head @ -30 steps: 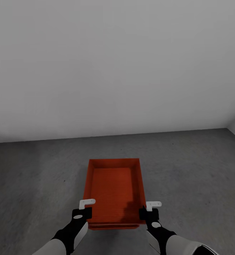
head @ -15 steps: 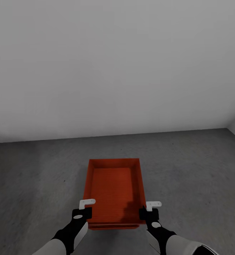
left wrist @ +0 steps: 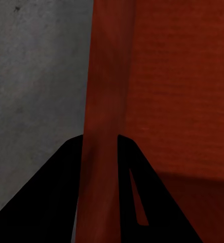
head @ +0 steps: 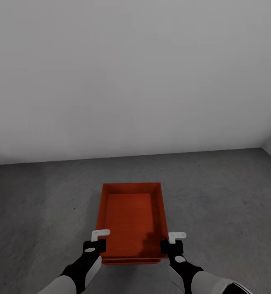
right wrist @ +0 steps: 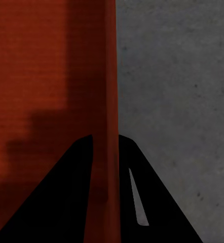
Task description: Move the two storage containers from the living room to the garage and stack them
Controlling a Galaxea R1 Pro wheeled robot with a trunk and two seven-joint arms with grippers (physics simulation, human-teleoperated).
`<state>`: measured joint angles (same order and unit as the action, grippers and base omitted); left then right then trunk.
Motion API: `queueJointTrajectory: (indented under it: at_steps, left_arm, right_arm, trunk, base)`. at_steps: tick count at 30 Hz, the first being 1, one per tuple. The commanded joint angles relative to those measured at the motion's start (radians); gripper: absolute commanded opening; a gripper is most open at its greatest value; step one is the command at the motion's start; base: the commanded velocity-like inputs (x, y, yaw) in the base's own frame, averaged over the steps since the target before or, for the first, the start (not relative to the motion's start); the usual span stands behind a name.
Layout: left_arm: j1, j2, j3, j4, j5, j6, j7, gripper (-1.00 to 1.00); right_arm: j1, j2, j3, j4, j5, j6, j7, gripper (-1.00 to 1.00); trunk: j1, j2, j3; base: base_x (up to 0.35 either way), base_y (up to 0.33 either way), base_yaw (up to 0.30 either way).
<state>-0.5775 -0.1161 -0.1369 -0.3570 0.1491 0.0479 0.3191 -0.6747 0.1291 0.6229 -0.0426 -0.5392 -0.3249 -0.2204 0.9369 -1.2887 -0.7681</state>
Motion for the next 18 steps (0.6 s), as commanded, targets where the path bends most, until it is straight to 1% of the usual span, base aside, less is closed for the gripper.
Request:
queueJointTrajectory:
  at_steps: [1, 12, 18]
  left_arm:
    - [-0.001, 0.002, 0.003, -0.006, -0.005, -0.049, 0.011, -1.0]
    - [-0.001, -0.001, 0.005, -0.004, -0.005, -0.048, 0.012, -1.0]
    - [-0.001, -0.002, 0.004, -0.002, -0.005, -0.048, 0.012, -1.0]
  right_arm:
    - [0.0, -0.001, -0.048, 0.007, -0.018, -0.004, 0.0, -1.0]
    - [0.0, 0.0, -0.048, 0.007, -0.018, -0.003, 0.0, -1.0]
    - [0.0, 0.0, -0.048, 0.007, -0.018, -0.004, 0.0, -1.0]
  trunk:
    - [0.0, 0.0, -0.001]
    - [0.0, 0.0, -0.001]
    - [0.023, -0.042, -0.019]
  base:
    - [0.0, 0.0, 0.0]
    - [0.0, 0.0, 0.0]
    - [0.0, 0.0, 0.0]
